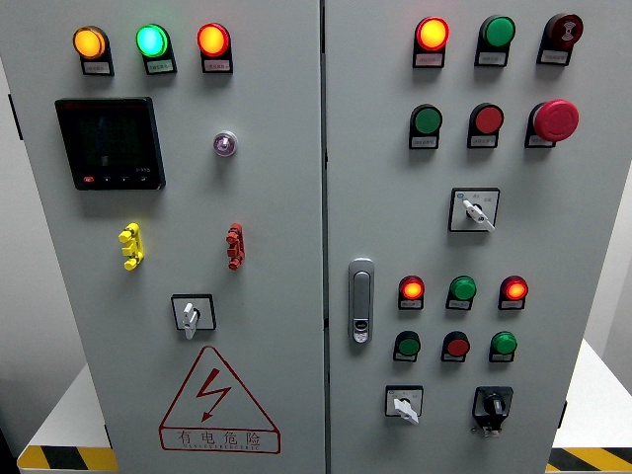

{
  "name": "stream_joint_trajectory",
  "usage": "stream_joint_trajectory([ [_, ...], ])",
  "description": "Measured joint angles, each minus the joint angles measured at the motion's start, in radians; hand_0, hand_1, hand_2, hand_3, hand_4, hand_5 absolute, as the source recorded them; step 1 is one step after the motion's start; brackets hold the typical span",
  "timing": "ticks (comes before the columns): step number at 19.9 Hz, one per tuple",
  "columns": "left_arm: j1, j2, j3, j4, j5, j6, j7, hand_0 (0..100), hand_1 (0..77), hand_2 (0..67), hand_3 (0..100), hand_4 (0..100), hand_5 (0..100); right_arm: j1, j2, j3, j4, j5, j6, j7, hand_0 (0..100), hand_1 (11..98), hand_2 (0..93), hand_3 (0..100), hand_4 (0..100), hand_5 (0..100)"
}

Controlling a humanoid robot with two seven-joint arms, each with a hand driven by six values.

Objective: Turn on light switch 1

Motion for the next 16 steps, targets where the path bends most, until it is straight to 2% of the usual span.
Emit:
stream_joint_trajectory([
  [7, 0.000, -0.001, -0.011, 0.000, 0.006, 0.000, 0.005, 0, 0.0, 0.0, 0, 0, 0, 0.000, 0.0000, 0.001, 0.000, 0.000, 0.000, 0.000, 0, 19.8, 0.0, 20, 19, 11],
  [10, 0.000, -0.001, -0.061, 0.000, 0.028, 0.000, 0.009, 0, 0.0, 0.0, 0, 0, 0, 0.000, -0.0003, 0.000, 0.000, 0.000, 0.000, 0.000, 0, 19.8, 0.0, 20, 19, 11],
  [12, 0.001, -0.002, -0.159, -0.001, 0.121, 0.000, 0.010, 0, 0.0, 0.0, 0, 0, 0, 0.000, -0.0003, 0.000, 0.000, 0.000, 0.000, 0.000, 0, 19.8, 0.0, 20, 19, 11],
  [16, 0.005, -0.013, -0.495, -0.005, 0.474, 0.000, 0.007, 0, 0.0, 0.0, 0, 0, 0, 0.000, -0.0005, 0.000, 0.000, 0.000, 0.000, 0.000, 0, 19.8, 0.0, 20, 19, 11],
])
